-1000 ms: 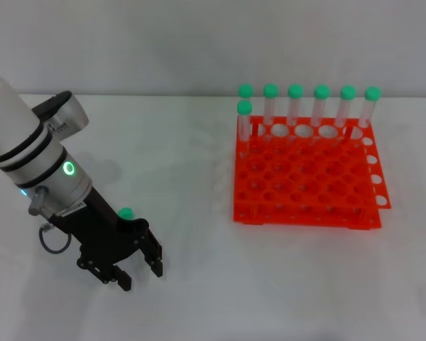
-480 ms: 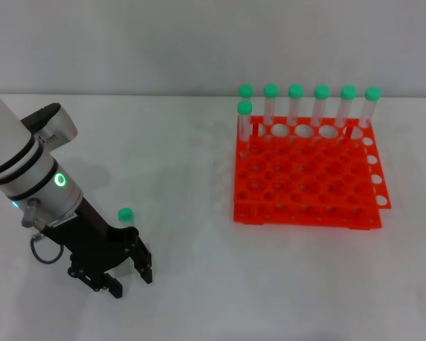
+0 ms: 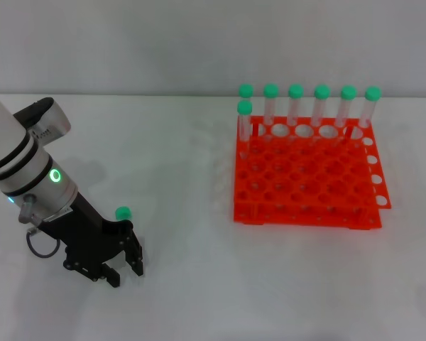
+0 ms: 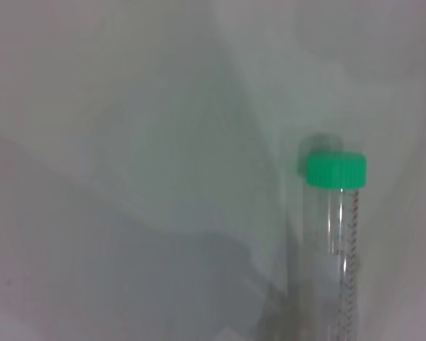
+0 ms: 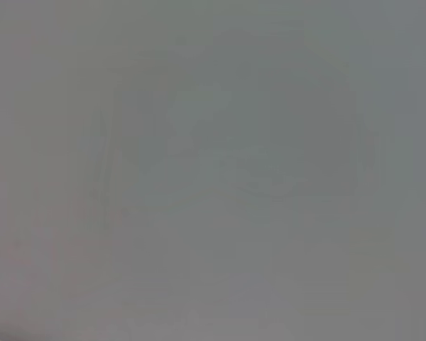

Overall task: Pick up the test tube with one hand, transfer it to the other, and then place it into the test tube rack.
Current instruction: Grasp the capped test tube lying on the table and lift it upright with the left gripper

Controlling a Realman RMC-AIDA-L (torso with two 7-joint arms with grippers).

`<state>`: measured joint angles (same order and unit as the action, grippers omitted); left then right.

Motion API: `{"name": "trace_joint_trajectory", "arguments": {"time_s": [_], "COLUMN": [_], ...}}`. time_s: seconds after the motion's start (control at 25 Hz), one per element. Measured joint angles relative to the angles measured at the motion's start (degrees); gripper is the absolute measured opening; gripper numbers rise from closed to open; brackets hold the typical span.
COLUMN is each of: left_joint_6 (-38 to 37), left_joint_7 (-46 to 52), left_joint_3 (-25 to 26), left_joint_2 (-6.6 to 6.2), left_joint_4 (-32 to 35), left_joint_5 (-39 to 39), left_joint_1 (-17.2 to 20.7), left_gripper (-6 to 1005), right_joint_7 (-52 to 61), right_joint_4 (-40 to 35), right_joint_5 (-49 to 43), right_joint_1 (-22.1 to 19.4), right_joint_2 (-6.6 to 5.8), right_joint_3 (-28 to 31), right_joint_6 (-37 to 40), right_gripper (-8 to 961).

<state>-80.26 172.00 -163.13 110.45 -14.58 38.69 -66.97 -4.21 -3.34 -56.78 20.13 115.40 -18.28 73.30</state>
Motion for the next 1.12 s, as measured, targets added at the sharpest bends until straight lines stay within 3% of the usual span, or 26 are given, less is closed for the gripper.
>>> {"name": "trace_joint_trajectory", "arguments": {"time_s": [0.84,1.12], "left_joint_6": [0.7,1.1], "left_joint_7": [0.3,0.3], "left_joint_3": [0.0,0.0], "left_joint_2": [-0.79,-0.63], "left_joint_4": [0.2,0.3], "left_joint_5": [1.1,1.3], "left_joint_1": [-0.8,-0.9], "left_gripper": [409,348], "right_joint_7": [0.0,0.0], "right_joint_4": [-0.3,-0.3], "right_joint_5": [0.0,0.0], "right_joint_1": [0.1,0.1], "right_joint_2": [-0.09,-0.09], "right_joint_3": [0.0,0.0], "right_joint_6": [0.0,0.0], "right_gripper": [532,532]}}
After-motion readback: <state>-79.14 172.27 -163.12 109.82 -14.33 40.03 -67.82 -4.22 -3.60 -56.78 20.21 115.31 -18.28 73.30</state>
